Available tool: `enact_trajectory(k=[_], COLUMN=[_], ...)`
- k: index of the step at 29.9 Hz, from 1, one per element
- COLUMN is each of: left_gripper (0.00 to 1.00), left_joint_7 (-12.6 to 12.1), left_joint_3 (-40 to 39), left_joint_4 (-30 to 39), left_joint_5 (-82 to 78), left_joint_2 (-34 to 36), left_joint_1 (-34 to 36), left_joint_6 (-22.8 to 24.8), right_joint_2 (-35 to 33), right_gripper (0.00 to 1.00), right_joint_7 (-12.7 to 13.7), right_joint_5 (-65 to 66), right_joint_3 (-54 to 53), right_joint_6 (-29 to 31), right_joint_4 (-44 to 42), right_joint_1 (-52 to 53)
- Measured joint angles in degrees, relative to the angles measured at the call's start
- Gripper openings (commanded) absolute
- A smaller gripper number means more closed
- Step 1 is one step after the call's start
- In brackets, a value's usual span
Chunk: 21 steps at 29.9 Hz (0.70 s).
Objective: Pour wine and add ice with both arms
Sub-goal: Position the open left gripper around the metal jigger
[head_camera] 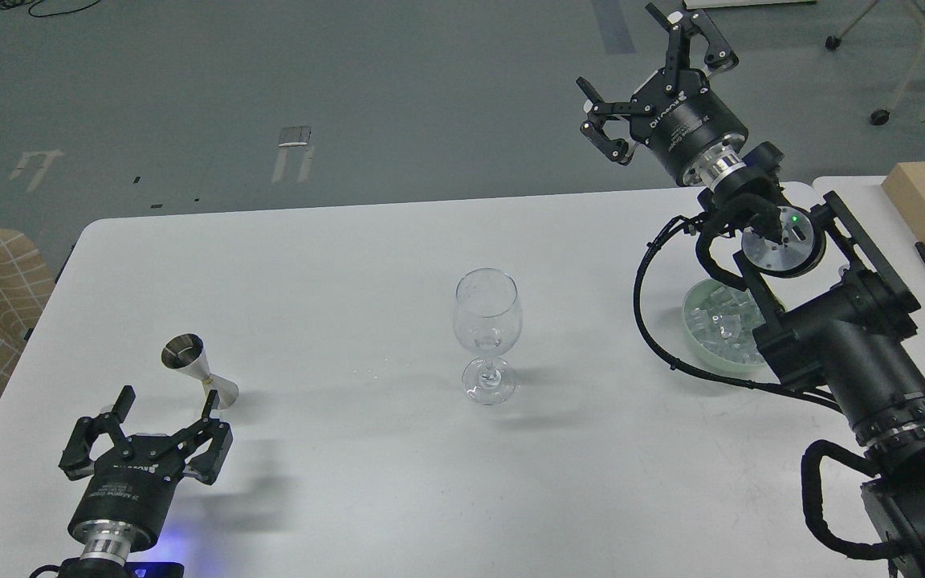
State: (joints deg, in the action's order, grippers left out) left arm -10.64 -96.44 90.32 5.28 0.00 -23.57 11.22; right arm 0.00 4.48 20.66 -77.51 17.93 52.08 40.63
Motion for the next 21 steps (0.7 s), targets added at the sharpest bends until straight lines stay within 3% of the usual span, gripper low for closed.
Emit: enact_trajectory(k=[21], left_gripper=[0.96], left_joint_7=[-0.1], left_joint_3=[0.5], left_joint_4=[-0.7], left_joint_5=[-0.1], left_joint_2=[0.0], left_joint_1=[0.5], left_joint_6=[-0.7], right_joint_2=[0.0], right_gripper=[1.0], right_joint_7=[0.0], right_joint_5=[0.0], right_joint_3=[-0.1], right_joint_6=[-0.1], right_joint_4=[-0.1], right_joint_1=[0.1])
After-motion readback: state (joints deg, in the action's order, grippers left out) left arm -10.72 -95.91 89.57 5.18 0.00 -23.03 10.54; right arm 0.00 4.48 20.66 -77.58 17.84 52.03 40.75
